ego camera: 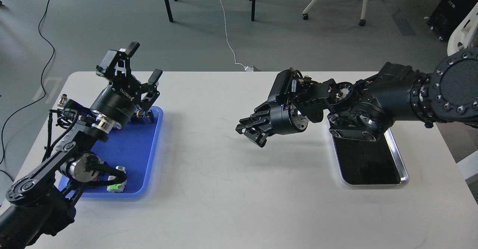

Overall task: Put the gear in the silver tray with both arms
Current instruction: 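Carry the gear with the right gripper and lower it into the silver tray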

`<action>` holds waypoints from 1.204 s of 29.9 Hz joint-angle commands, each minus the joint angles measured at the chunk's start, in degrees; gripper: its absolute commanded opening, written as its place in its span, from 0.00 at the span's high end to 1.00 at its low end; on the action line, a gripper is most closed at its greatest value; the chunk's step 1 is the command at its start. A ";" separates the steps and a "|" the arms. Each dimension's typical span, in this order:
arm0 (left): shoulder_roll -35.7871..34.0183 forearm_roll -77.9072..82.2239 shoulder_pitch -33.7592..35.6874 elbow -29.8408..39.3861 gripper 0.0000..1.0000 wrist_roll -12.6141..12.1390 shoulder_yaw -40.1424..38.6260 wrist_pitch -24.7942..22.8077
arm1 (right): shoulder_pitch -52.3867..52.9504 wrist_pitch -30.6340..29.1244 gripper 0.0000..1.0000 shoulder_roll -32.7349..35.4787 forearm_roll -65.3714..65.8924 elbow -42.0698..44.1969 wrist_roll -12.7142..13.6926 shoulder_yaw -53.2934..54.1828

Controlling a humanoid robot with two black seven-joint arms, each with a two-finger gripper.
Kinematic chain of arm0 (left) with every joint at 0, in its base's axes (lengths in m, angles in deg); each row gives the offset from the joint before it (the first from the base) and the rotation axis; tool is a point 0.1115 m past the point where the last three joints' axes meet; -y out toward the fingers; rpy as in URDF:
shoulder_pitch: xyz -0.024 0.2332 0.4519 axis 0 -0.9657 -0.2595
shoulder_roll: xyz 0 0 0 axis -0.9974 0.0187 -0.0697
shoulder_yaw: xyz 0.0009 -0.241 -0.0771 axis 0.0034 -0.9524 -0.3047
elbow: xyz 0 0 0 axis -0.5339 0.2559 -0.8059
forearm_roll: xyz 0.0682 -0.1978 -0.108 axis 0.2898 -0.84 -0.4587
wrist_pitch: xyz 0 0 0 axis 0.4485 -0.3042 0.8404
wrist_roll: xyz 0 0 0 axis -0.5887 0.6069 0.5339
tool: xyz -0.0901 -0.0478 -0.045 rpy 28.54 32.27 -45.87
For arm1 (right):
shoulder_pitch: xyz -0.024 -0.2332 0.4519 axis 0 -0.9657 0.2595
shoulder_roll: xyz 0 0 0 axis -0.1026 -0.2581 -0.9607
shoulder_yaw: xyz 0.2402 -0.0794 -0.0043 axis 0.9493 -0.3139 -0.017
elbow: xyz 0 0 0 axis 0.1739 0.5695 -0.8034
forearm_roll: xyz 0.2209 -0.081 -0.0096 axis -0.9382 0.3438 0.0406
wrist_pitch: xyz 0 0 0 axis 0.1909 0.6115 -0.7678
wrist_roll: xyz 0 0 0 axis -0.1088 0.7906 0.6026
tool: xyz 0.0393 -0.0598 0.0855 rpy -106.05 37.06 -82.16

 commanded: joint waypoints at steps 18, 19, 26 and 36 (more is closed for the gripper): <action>2.00 0.31 0.18 0.02 0.02 -0.35 0.26 -1.22 | -8.58 -0.02 0.83 30.27 12.00 -3.26 0.03 -10.02; 2.09 0.31 0.18 0.02 0.02 -0.35 0.26 -1.22 | -8.67 -0.02 0.83 30.09 12.08 -2.56 0.03 -10.02; 2.09 0.31 0.18 0.02 0.02 -0.35 0.17 -1.22 | -9.02 0.07 0.80 29.22 12.00 -1.94 0.03 -10.02; 1.83 0.31 0.18 0.64 0.02 -0.35 0.09 -1.13 | -12.80 0.42 0.72 29.74 11.91 -2.20 0.03 -8.35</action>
